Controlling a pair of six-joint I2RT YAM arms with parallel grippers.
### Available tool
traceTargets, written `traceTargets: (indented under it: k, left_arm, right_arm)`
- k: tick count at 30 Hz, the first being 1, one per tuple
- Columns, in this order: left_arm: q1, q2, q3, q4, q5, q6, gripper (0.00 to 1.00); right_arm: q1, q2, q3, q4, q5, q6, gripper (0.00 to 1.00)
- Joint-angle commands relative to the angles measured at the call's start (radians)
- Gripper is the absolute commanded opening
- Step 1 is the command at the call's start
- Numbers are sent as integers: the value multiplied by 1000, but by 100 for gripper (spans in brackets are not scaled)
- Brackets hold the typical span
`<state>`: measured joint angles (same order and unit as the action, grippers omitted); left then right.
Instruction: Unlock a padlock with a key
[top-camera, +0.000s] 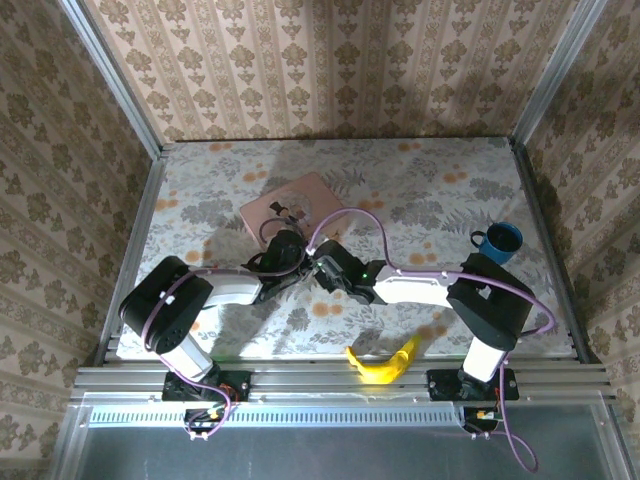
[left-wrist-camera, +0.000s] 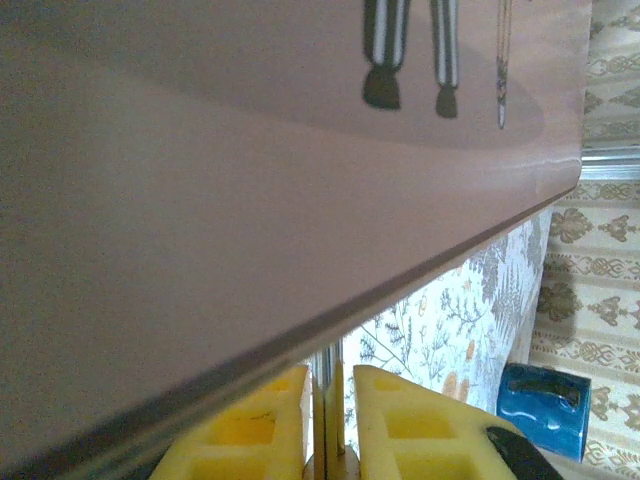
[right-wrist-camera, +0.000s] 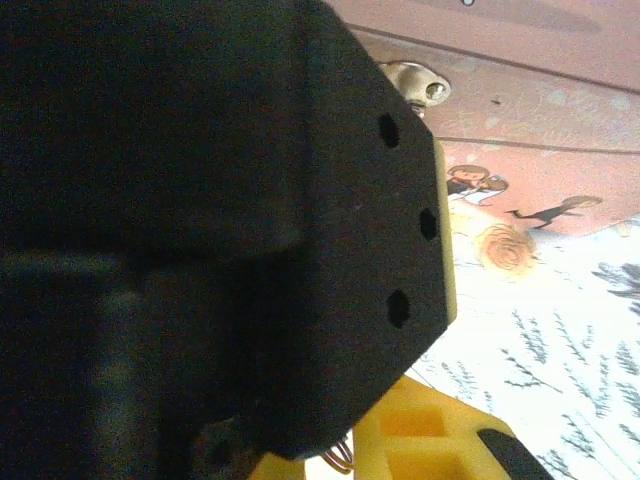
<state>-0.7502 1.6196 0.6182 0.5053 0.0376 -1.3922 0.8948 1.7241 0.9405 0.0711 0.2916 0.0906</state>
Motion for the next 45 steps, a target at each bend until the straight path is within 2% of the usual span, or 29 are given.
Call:
traceTargets:
  k: [1,12,23,30,37,45]
  left_arm:
    - [-32,19,-20,-105,175,-53,0]
    - [-29,15,-21,-99,180,-51,0]
    - [-27,8,-26,-96,179,-51,0]
    - [-28,5,-33,-91,177,-51,0]
    - [-26,-3,-43,-87,173,-53,0]
    - [-26,-10,-52,-88,161,-64,0]
  right_arm:
    - [-90,7,-15,90,-168,98,0]
    - [-256,-7,-32,135,-542,243,0]
    - [-336,27,-35,182,-657,356,0]
    - [-380,69,-40,277,-820,457,0]
    - [-404,101,-39,319,-891,564,0]
    - [-396,29,-88,289,-817,555,0]
